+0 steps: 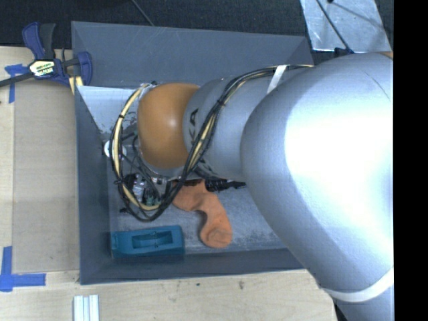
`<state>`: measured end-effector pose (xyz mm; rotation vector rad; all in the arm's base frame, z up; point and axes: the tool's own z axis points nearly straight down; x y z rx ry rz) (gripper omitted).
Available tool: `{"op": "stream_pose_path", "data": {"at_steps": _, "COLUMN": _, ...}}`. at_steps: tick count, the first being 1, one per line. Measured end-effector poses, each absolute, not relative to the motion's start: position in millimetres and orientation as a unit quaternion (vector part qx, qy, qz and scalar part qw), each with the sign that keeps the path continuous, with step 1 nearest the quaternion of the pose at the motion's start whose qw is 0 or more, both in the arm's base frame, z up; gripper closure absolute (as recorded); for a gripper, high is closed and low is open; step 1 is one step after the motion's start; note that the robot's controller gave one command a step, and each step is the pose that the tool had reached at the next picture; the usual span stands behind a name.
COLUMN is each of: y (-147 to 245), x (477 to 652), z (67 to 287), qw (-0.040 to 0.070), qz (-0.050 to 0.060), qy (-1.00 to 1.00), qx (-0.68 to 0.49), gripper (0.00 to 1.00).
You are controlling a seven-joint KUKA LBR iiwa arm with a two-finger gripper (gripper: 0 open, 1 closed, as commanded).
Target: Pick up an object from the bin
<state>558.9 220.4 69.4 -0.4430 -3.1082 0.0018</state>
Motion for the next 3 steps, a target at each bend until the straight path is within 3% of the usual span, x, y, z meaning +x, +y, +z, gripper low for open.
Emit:
{"op": "stream_pose_path", "data": {"at_steps": 2, "y": 220, "x": 558.3, "z": 72, "qw": 0.001, "qz": 0.001, "qy": -0.990, "qx": -0.141, "gripper": 1.00}}
{"op": "stream_pose_path", "data": {"at_steps": 3, "y": 219, "x": 556.5, "z": 86, "qw": 0.004, "qz": 0.002, "qy": -0.990, "qx": -0.142, "gripper": 1.00}}
